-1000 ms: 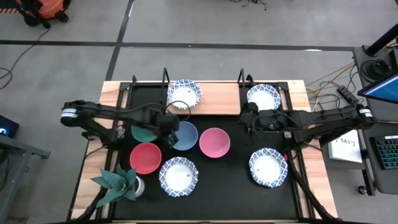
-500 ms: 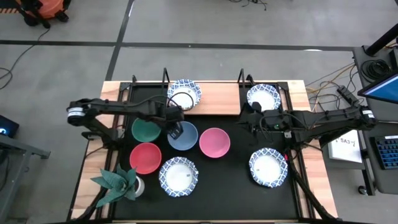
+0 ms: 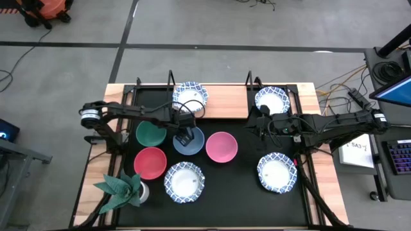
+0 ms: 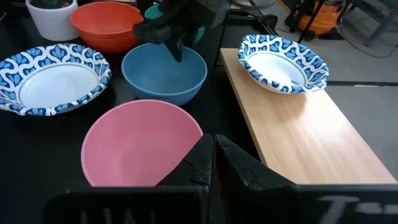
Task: Place and stack bowls onto a shelf
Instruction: Put the blue bowl on the shelf
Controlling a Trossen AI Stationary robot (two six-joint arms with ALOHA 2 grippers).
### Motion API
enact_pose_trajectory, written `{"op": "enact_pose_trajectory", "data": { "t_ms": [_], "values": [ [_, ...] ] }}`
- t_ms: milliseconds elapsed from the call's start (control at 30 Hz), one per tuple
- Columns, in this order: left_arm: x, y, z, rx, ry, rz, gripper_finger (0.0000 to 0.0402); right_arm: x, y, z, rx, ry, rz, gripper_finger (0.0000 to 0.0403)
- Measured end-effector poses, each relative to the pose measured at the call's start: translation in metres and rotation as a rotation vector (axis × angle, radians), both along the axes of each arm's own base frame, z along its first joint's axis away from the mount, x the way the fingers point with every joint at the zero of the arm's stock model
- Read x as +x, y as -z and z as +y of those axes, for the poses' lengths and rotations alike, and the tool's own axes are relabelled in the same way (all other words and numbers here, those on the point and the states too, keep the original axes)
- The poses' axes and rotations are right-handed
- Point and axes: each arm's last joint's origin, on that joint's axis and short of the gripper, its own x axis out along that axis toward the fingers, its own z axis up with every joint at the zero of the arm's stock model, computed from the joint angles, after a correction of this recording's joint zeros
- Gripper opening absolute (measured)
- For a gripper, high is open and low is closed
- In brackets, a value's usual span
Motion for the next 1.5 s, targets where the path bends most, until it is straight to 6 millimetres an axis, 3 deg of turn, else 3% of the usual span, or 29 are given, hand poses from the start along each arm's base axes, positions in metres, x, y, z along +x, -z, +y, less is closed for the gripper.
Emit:
{"op": "enact_pose_trajectory", "data": {
  "t_ms": [233, 433, 567, 800, 933, 1067, 1200, 1500],
  "values": [
    [0.002, 0.005, 0.000, -0.003, 0.000, 0.015, 0.0018, -0.001, 0.005, 0.000, 0.001, 0.001, 0.014, 0.0009],
    [0.001, -0.006, 0.000, -0.003, 0.002, -0.009, 0.0003, -0.001, 0.005, 0.000, 0.016, 0.009, 0.012, 0.0009],
    [0.001, -0.030, -0.001, 0.006, 0.025, -0.037, 0.0001, -0.001, 0.005, 0.000, 0.017, 0.010, 0.012, 0.0009],
    [0.015, -0.102, 0.003, 0.079, 0.134, -0.246, 0.0000, -0.002, 0.007, 0.000, 0.018, 0.009, 0.030, 0.0009],
    [0.030, -0.138, 0.017, 0.190, 0.179, -0.373, 0.0000, -0.002, 0.008, 0.000, 0.019, 0.005, 0.047, 0.0009],
    [0.044, -0.155, 0.038, 0.302, 0.185, -0.420, 0.0000, -0.003, 0.008, 0.000, 0.025, 0.001, 0.048, 0.0009],
    [0.059, -0.156, 0.064, 0.357, 0.180, -0.433, 0.0000, -0.005, 0.006, 0.001, 0.039, -0.020, 0.036, 0.0009],
    [0.104, -0.124, 0.119, 0.378, 0.162, -0.353, 0.0000, -0.013, 0.002, 0.002, 0.052, -0.021, 0.024, 0.0009]
  ]
}}
